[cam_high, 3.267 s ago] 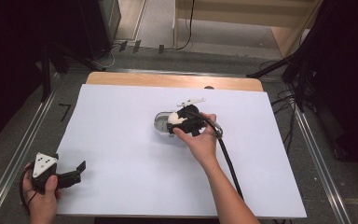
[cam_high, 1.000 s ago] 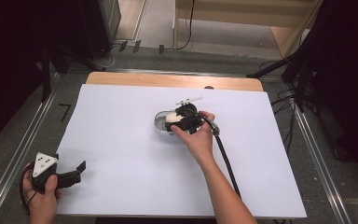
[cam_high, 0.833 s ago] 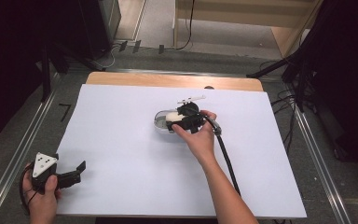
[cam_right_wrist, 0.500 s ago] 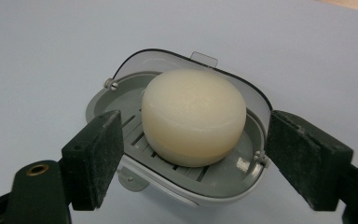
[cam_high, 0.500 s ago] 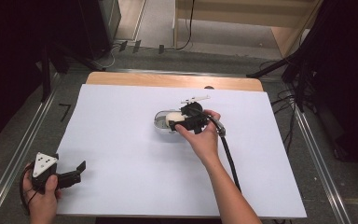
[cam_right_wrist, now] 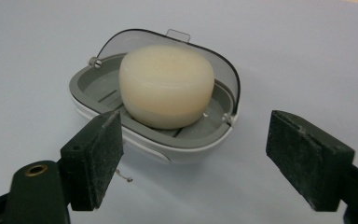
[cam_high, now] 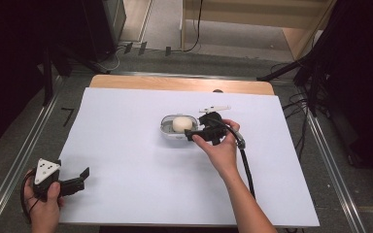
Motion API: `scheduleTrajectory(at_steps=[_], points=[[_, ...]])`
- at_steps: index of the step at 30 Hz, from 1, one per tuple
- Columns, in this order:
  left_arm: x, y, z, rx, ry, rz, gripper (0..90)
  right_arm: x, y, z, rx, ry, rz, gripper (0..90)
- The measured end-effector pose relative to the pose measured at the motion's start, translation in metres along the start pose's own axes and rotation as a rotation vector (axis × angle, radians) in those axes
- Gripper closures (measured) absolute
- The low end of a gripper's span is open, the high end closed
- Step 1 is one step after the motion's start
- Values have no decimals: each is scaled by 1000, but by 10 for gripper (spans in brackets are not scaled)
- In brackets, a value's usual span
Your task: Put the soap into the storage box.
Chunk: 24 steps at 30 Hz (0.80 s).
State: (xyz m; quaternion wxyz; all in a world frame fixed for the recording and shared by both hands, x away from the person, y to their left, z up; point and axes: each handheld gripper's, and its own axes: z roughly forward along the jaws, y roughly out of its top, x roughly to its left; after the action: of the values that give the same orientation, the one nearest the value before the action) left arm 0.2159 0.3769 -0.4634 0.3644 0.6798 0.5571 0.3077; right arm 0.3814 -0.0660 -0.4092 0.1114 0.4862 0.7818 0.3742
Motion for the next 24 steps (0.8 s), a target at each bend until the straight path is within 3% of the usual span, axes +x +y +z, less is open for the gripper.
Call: scheduleTrajectory(at_steps=[6,18,24], points=[[0,0,0,1,1,0,4,-9,-10,-10,-43,-19,8,204],[0,0,0,0,0,0,4,-26,-33,-21,-45,-33,25,196],[0,0,0,0,0,2,4,-36,-47,-23,-53,-62,40,200]])
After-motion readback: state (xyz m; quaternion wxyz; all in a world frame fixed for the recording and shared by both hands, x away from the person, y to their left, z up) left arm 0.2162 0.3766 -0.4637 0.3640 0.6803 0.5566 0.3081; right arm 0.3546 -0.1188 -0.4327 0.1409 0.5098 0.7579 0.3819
